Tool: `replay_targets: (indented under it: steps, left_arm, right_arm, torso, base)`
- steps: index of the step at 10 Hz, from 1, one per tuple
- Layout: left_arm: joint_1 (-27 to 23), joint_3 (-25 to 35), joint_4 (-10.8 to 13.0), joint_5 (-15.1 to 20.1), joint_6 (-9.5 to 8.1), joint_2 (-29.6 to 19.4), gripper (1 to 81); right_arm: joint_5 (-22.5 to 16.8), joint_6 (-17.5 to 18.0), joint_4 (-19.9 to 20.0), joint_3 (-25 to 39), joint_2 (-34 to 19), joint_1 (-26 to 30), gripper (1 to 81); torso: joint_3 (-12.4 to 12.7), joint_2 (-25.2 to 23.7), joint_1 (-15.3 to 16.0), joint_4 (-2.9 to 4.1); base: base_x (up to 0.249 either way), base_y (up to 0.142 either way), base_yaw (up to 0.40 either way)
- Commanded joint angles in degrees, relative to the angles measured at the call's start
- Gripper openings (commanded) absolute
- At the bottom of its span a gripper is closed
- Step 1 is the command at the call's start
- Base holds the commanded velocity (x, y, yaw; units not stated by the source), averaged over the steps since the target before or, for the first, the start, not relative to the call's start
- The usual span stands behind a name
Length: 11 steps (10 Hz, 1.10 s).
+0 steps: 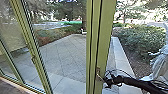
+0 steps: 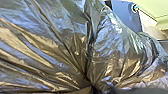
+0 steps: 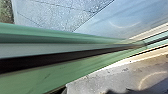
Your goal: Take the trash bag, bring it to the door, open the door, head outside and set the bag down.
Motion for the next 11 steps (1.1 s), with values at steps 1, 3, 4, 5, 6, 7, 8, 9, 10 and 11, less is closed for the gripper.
replay_targets:
  steps: [1,3,4,5,6,7,8,9,10,11]
  left_arm:
    - [-2.05,0.42,-0.53,4.70,0.25,-0.95,1.0]
    - [-1.96,0.42,-0.53,4.61,0.16,-0.95,1.0]
    - [-1.96,0.42,-0.53,4.61,0.16,-0.95,1.0]
    - [-1.87,0.42,-0.53,4.61,0.25,-0.95,1.0]
    - [-1.87,0.42,-0.53,4.61,0.16,-1.03,1.0]
    - [-1.87,0.42,-0.61,4.61,0.16,-1.03,1.0]
    - [-1.87,0.42,-0.53,4.61,0.16,-1.03,1.0]
    - [-1.79,0.42,-0.61,4.61,0.16,-1.03,1.0]
    - [-1.87,0.42,-0.61,4.70,0.07,-1.03,1.0]
    - [-1.78,0.42,-0.61,4.70,0.07,-1.12,1.0]
  right_arm:
    - [-3.65,1.93,-2.39,-0.30,3.47,3.20,81.1]
    - [-3.74,1.93,-2.39,-0.12,3.38,3.81,81.1]
    - [-3.74,1.93,-2.21,-0.39,3.29,4.17,81.1]
    - [-3.65,1.93,-2.03,-0.39,3.29,4.52,81.1]
    - [-3.65,1.84,-1.95,-0.30,3.20,4.87,81.1]
    - [-3.65,1.92,-1.95,-0.39,3.03,4.96,81.1]
    - [-3.22,1.93,-1.95,-0.39,2.77,4.96,81.1]
    - [-2.95,1.84,-1.86,-0.56,2.33,5.05,81.1]
    - [-1.99,1.84,-1.86,-0.65,1.45,5.92,81.1]
    - [-1.72,1.84,-1.86,-0.82,1.01,6.88,81.1]
  torso:
    - [-1.12,0.00,0.00,0.00]
    - [-0.76,-0.05,-0.03,0.00]
    - [-0.76,-0.05,-0.03,-0.02]
    - [-0.74,-0.13,-0.03,-0.05]
    - [-0.72,-0.18,-0.03,-0.09]
    - [-0.72,-0.20,-0.03,-0.13]
    - [-0.70,-0.22,-0.03,-0.15]
    - [-0.70,-0.24,-0.03,-0.18]
    - [-0.72,-0.20,-0.03,-0.18]
    - [-0.76,-0.15,0.09,-0.18]
  base:
    - [0.070,0.000,0.000]
    - [0.078,0.000,0.000]
    - [0.112,0.000,0.000]
    - [0.148,0.000,0.000]
    - [0.149,0.000,0.000]
    - [0.149,0.000,0.000]
    - [0.149,0.000,0.000]
    - [0.000,0.000,0.000]
    - [0.000,0.000,0.000]
    - [0.000,0.000,0.000]
